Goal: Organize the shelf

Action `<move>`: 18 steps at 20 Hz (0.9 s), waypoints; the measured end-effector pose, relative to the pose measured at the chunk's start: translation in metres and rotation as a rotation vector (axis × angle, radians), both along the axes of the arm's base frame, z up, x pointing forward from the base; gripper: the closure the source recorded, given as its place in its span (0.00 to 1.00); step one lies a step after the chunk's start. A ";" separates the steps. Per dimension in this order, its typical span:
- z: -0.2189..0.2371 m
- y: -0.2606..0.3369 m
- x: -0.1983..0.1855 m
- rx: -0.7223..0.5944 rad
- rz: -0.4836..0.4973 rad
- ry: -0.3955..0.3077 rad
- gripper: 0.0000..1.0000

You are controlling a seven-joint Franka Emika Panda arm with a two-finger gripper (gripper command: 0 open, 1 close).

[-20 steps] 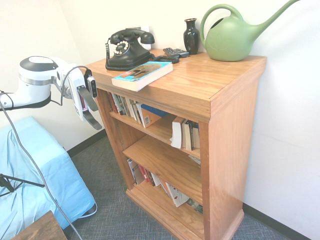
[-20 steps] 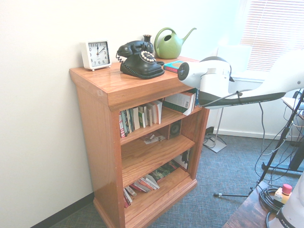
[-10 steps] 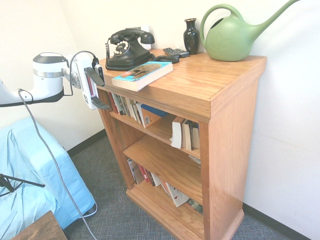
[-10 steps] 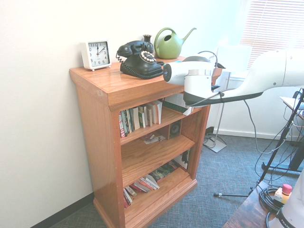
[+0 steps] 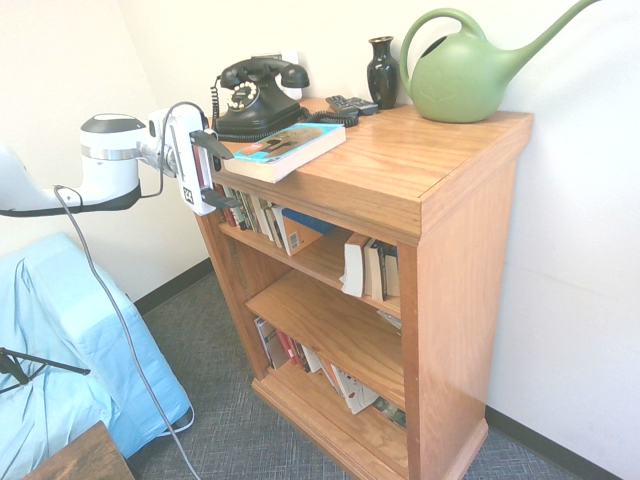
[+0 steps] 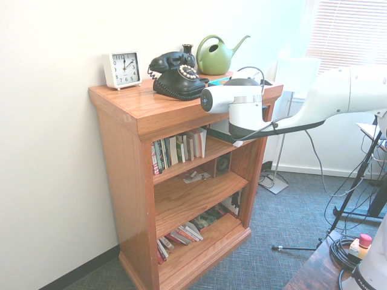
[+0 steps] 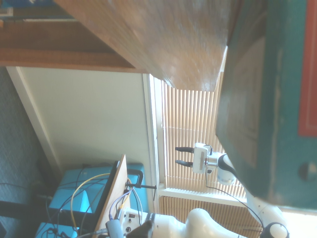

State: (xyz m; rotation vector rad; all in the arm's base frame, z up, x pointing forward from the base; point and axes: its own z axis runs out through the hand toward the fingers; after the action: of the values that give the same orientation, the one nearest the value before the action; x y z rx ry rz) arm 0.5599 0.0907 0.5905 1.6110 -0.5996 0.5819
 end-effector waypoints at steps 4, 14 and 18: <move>-0.004 -0.012 0.010 -0.015 0.001 -0.002 0.00; -0.008 0.003 0.026 -0.010 0.026 -0.009 0.00; -0.005 0.001 0.031 -0.010 0.023 0.004 0.00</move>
State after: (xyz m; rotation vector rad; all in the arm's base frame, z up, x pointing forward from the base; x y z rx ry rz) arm 0.5906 0.0916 0.5852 1.6112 -0.5752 0.5971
